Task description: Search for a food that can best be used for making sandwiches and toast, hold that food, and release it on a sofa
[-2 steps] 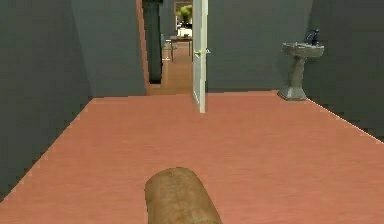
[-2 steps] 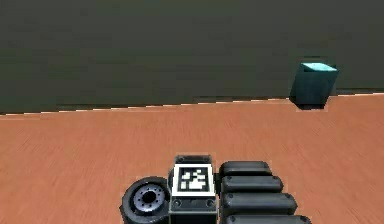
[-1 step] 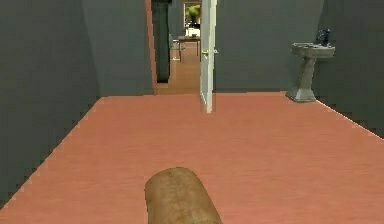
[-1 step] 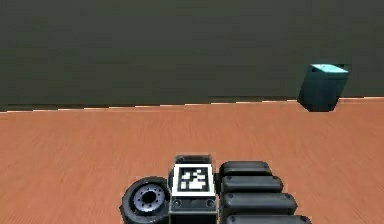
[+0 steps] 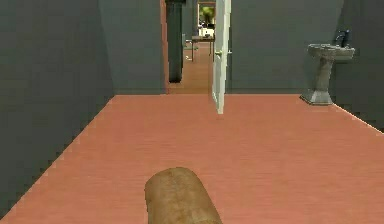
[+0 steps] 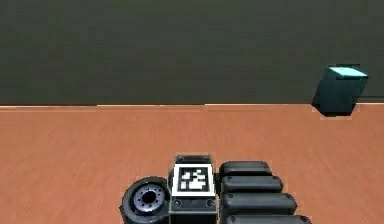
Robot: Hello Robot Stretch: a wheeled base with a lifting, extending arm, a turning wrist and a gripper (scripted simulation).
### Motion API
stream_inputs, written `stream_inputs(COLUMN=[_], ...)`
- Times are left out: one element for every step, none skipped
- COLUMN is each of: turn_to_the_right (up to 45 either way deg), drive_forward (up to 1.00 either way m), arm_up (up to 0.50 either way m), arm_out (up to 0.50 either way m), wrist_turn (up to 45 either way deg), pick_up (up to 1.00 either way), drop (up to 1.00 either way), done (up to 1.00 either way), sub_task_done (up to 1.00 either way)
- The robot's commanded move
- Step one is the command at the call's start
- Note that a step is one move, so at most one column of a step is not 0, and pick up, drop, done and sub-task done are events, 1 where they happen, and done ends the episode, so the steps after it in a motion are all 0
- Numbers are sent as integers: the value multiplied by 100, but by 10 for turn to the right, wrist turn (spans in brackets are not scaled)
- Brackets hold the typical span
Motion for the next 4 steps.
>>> stream_inputs(turn_to_the_right=[0,0,0,30], drive_forward=[100,100,85,0], arm_up=[0,0,0,0], arm_out=[0,0,0,0], wrist_turn=[0,0,0,0], pick_up=[0,0,0,0], drop=[0,0,0,0], done=[0,0,0,0], sub_task_done=[0,0,0,0])
